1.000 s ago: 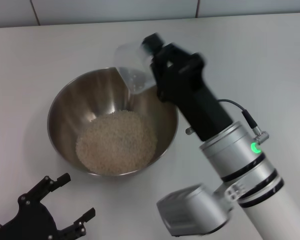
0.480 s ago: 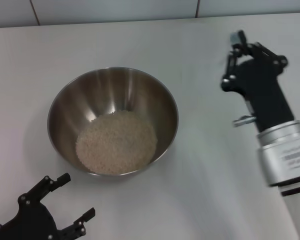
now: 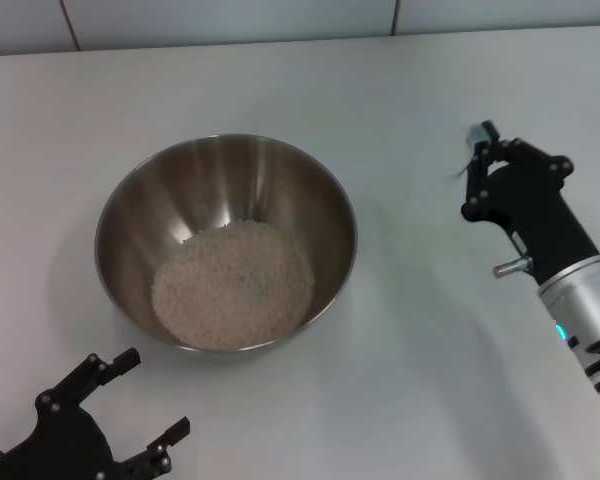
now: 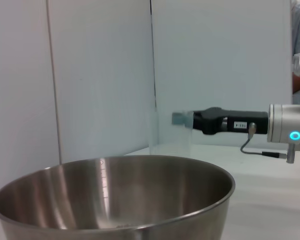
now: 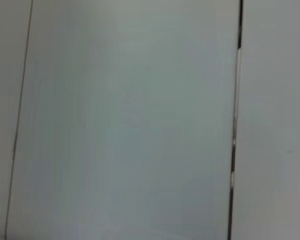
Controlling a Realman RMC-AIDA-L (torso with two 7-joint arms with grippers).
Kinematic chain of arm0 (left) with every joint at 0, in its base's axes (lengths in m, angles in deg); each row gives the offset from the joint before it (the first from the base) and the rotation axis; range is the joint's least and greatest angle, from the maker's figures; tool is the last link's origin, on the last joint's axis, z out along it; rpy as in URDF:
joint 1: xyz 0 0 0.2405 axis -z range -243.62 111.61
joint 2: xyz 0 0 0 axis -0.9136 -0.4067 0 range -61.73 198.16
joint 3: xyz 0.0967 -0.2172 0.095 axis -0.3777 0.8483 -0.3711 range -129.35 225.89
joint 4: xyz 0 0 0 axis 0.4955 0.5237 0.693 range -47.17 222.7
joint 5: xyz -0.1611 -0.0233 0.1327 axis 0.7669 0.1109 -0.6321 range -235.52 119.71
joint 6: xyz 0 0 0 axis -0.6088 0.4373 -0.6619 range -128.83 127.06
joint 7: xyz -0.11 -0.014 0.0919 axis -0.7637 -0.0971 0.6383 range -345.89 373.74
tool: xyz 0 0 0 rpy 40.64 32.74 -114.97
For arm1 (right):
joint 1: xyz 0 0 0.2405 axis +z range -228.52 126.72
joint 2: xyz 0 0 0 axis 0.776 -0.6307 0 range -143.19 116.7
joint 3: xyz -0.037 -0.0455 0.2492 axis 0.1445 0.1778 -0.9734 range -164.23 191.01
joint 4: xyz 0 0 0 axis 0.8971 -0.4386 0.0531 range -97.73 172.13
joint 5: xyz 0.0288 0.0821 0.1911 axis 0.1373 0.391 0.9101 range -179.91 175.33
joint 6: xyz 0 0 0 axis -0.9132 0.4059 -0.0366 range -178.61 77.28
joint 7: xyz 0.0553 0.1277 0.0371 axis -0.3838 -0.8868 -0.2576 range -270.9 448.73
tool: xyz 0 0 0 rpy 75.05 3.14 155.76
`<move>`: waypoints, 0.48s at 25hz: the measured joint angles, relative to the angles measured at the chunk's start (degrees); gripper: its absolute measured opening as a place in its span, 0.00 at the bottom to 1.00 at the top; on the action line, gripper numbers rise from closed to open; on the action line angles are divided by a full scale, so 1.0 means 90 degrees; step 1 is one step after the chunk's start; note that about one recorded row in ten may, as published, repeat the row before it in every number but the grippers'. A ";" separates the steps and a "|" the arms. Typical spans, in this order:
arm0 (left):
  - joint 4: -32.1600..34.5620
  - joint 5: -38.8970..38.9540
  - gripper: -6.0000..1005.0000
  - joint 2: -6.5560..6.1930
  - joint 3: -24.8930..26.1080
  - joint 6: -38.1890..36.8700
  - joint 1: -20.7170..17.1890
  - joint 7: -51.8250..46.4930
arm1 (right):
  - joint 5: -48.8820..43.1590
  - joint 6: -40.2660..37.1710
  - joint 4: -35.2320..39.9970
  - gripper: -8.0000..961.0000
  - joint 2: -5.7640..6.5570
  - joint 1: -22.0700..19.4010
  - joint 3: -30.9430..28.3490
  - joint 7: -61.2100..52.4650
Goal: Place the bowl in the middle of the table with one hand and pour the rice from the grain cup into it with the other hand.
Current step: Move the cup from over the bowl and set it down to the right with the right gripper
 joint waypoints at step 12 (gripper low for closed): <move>0.0002 0.0000 0.86 0.0001 0.0002 -0.0008 0.0005 -0.0015 | -0.0013 0.1003 0.0262 0.05 -0.0012 0.0435 0.0284 -0.0078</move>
